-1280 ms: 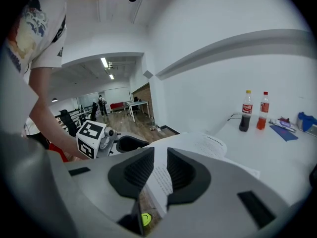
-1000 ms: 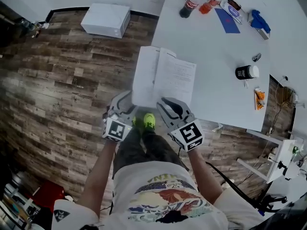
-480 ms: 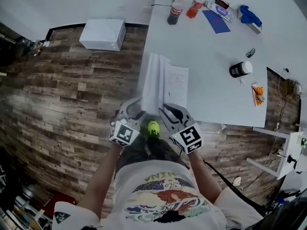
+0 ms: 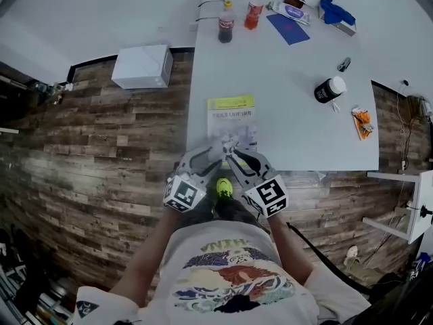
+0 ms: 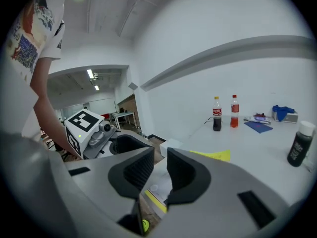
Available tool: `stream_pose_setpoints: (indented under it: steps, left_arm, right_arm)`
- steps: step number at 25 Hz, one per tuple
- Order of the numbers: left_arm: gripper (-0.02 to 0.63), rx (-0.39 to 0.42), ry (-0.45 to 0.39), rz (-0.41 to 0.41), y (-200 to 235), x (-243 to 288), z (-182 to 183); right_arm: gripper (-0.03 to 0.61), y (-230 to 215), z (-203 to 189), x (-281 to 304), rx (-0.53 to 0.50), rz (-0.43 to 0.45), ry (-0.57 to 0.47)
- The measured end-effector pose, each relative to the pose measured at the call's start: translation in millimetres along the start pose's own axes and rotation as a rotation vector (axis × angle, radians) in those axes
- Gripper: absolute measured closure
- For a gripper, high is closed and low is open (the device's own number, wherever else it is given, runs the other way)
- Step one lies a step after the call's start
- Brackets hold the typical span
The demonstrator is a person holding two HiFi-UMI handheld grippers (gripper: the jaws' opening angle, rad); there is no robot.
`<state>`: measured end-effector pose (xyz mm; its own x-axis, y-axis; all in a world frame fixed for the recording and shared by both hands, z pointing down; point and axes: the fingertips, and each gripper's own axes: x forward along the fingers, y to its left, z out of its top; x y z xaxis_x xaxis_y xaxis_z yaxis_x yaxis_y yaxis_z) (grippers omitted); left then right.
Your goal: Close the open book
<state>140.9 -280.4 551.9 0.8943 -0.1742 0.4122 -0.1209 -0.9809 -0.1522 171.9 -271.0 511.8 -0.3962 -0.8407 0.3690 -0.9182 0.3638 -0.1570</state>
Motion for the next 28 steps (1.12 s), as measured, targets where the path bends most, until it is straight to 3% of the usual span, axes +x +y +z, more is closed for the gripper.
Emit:
stream_pose_setpoints:
  steps: [8, 15, 23, 28]
  left_arm:
    - [0.430, -0.091, -0.100, 0.059, -8.4, -0.7, 42.4]
    - [0.591, -0.159, -0.201, 0.099, -10.4, -25.6, 70.5]
    - [0.603, -0.223, -0.224, 0.141, -6.3, -42.0, 80.9]
    - [0.603, -0.269, -0.240, 0.174, -3.9, -47.9, 83.4]
  right_arm:
    - [0.500, -11.8, 3.1, -28.7, 0.017, -0.007, -0.061]
    - [0.500, 2.0, 21.6, -31.9, 0.001, 0.032, -0.108]
    - [0.500, 7.3, 38.3, -36.9, 0.061, 0.069, -0.136]
    - [0.505, 14.2, 45.2, -39.4, 0.024, 0.088, -0.130]
